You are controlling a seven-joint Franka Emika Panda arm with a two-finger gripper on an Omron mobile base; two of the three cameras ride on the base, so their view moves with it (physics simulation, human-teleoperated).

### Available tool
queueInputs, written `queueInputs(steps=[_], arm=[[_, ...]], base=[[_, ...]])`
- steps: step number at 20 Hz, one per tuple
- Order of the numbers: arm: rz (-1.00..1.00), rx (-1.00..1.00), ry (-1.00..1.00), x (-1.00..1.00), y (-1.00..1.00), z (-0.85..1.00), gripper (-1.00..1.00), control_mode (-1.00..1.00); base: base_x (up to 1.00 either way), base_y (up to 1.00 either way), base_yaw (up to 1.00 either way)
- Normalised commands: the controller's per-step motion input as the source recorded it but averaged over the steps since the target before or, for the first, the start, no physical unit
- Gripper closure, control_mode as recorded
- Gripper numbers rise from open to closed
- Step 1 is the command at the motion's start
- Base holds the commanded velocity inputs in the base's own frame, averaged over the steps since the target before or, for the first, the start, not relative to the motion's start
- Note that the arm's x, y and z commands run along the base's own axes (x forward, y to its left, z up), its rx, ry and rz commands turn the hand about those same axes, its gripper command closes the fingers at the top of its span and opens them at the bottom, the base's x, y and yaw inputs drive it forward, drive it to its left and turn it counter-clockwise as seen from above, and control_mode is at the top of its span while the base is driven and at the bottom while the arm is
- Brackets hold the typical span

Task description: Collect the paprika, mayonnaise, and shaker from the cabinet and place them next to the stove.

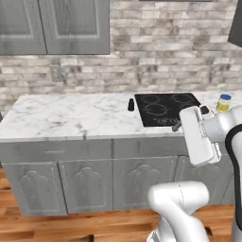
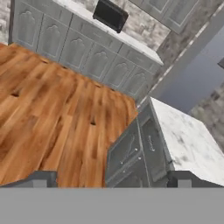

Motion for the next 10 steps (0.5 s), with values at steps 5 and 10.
queueInputs(steps=[5, 10], arm=[[0.0, 0.0, 0.0, 0.0, 0.0, 0.0, -1.0, 1.0], [0.0, 0.0, 0.0, 0.0, 0.0, 0.0, -1.0, 1.0]], base=[[-0.43, 0.98, 0.45], [-0.3, 0.86, 0.49]])
